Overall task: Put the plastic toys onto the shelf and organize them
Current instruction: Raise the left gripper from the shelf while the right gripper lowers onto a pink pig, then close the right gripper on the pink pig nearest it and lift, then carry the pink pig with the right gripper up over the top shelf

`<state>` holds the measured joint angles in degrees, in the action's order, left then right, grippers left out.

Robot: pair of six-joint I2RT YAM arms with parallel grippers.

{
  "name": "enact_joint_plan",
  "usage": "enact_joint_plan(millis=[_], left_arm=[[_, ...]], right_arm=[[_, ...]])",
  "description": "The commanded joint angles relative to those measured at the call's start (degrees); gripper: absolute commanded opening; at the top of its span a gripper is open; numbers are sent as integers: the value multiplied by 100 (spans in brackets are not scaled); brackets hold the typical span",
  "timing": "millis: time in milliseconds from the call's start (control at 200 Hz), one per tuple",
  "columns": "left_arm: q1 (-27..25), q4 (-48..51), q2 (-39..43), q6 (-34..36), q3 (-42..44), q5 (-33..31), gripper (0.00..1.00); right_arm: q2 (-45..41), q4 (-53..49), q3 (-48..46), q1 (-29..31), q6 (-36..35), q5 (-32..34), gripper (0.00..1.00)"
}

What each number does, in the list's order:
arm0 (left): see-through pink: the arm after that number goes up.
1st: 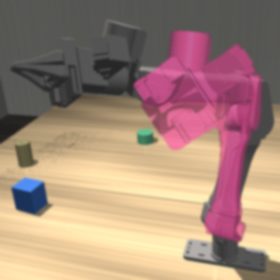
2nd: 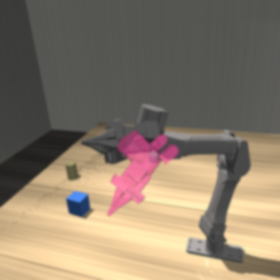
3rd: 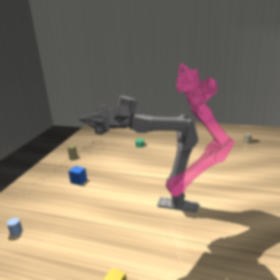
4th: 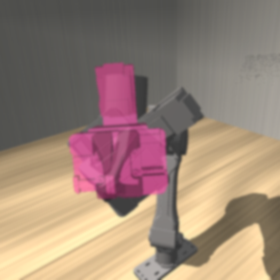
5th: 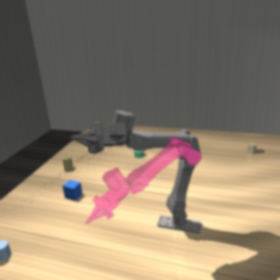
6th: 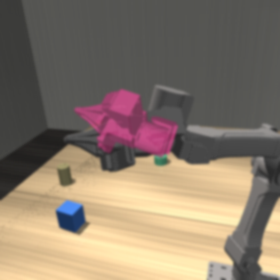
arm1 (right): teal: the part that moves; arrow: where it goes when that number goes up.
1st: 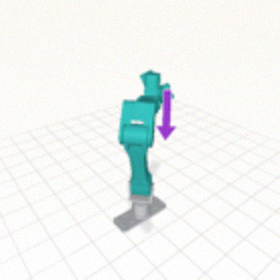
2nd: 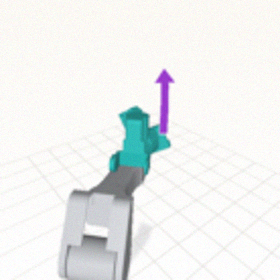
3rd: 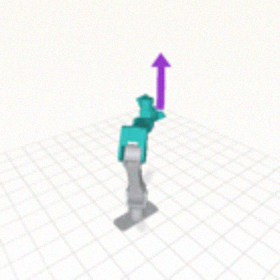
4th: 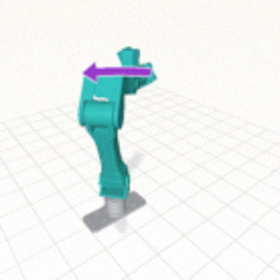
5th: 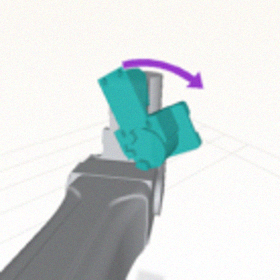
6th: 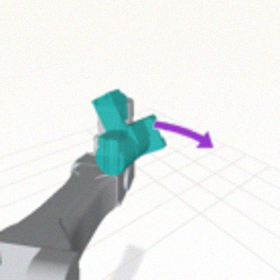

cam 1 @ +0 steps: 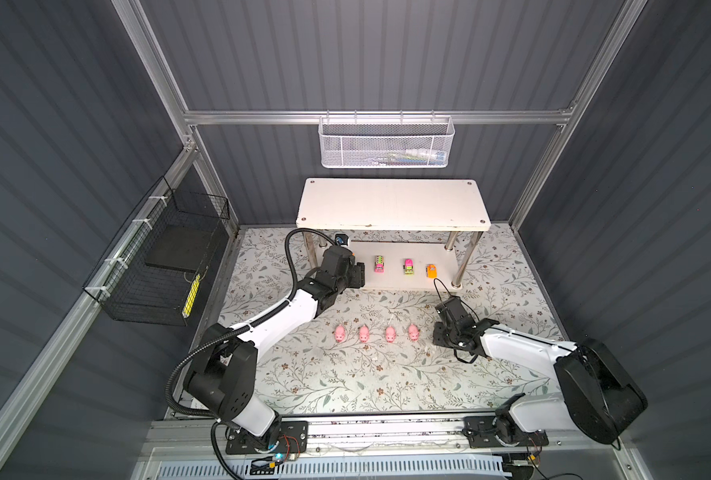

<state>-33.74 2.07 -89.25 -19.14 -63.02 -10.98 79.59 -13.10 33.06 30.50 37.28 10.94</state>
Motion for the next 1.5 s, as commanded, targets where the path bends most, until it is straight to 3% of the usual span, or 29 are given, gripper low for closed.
enact_joint_plan(millis=[0,305,465,635,965,1496], left_arm=[[-18,-57,188,33,105,-104,70],[-15,-75,234,58,135,-122,70],[-16,-66,256,75,127,-114,70],[-14,-23,325,86,125,-105,70],[-13,22,490,67,216,-19,70],[-19,-1,894,-249,935,199,73]], right_arm=[[122,-314,131,44,78,161,41],[10,-402,154,83,100,242,30],[-243,-554,196,92,66,201,29],[-887,-1384,572,96,-117,169,29],[-1924,-3298,2231,62,-655,190,29],[-1695,-4656,5167,20,-1568,270,31]])
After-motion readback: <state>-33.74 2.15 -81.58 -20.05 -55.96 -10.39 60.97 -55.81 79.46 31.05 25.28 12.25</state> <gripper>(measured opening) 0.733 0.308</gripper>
